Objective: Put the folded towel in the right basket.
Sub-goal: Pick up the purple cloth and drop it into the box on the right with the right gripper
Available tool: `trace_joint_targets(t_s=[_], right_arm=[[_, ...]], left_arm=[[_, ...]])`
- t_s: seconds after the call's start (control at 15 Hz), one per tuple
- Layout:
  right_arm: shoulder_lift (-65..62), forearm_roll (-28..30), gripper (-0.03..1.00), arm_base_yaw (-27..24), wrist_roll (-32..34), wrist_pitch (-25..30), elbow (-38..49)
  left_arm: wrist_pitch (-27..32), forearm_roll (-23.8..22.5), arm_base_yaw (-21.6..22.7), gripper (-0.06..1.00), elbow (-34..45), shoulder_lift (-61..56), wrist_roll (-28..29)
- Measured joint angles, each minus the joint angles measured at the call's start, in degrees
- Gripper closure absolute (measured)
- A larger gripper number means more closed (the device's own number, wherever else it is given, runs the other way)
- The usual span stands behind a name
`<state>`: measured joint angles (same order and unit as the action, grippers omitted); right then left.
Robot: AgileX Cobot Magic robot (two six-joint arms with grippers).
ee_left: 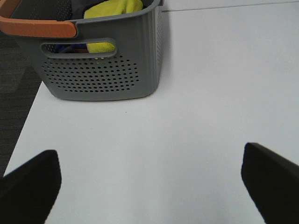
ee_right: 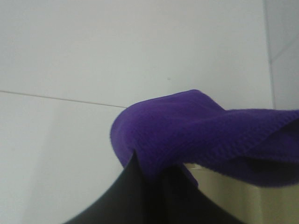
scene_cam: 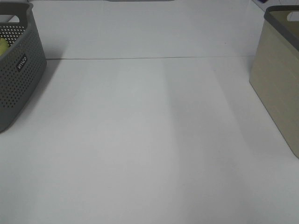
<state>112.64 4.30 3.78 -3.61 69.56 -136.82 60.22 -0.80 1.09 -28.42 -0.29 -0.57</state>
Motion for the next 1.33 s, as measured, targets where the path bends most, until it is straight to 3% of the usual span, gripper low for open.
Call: trace_joint_targets(t_s=[0.07,0.33,0.53,0.6,0.67,0.87,1.0,1.2,1.33], right_arm=[[-0.17,0.0,0.97,-7.79,0.69,0.0,0.17],[-0.17,-2.81,0.97,-20.11,1.32,0.06,6.99],[-0.11,-4.3,0.97,-23.15,1.32,0.52,12.95],[-0.11,-5.16,0.92,-23.15,1.32,0.52,14.67],[0.06,-6.76,0.81,-23.15,1.26,0.52,15.53],[0.34,-9.91,0.18,-22.92,0.86,0.46,15.93],[0.8,-11.06,0.01,-22.92,0.29,0.46,16.16],[0.74,-11.86,-0.01,-21.08,-1.78,0.46,16.16],[0.0,-11.52,-0.01,-15.64,-1.78,0.4,15.99]], left_arm=[[0.0,-0.06,0.0,-0.05,0.0,0.0,0.0],[0.0,-0.06,0.0,-0.05,0.0,0.0,0.0],[0.0,-0.06,0.0,-0.05,0.0,0.0,0.0],[0.0,-0.11,0.0,-0.05,0.0,0.0,0.0],[0.0,-0.11,0.0,-0.05,0.0,0.0,0.0],[0.0,-0.11,0.0,-0.05,0.0,0.0,0.0],[0.0,-0.11,0.0,-0.05,0.0,0.0,0.0],[0.0,-0.17,0.0,-0.05,0.0,0.0,0.0],[0.0,-0.17,0.0,-0.05,0.0,0.0,0.0]])
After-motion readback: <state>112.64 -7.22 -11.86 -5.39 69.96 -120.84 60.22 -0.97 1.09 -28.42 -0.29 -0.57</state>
